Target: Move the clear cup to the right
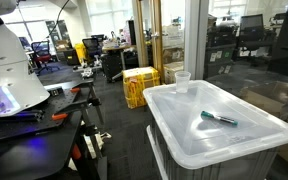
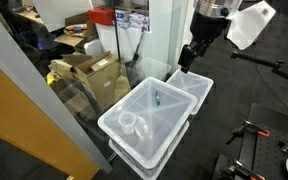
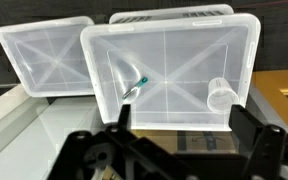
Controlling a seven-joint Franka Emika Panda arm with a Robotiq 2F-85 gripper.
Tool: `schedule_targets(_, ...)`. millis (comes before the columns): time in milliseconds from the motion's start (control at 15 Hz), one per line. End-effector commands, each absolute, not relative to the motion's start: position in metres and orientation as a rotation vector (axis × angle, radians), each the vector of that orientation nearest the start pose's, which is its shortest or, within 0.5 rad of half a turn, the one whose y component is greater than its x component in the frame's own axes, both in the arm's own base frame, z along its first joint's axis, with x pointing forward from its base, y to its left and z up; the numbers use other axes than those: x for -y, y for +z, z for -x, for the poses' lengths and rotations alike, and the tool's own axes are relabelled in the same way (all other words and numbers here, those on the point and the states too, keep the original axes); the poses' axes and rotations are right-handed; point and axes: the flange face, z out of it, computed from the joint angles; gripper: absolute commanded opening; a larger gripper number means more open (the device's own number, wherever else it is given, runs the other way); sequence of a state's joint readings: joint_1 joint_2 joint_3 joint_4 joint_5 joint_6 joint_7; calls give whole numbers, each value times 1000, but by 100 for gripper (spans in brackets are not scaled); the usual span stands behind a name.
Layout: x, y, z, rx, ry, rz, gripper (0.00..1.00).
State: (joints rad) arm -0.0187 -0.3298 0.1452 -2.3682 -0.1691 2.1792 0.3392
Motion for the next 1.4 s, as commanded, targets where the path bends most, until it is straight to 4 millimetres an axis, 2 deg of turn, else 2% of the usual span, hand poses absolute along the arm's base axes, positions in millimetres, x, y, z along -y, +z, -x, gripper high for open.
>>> schedule_targets(0,-48,451,-465,-142,-475,3254,100)
schedule_targets(267,-50,435,-477,-108,-642,3168,100)
schedule_targets(600,-58,410,-491,-65,-753,3086,100)
schedule_targets(1333,-82,334,-538,100,-729,2992,100)
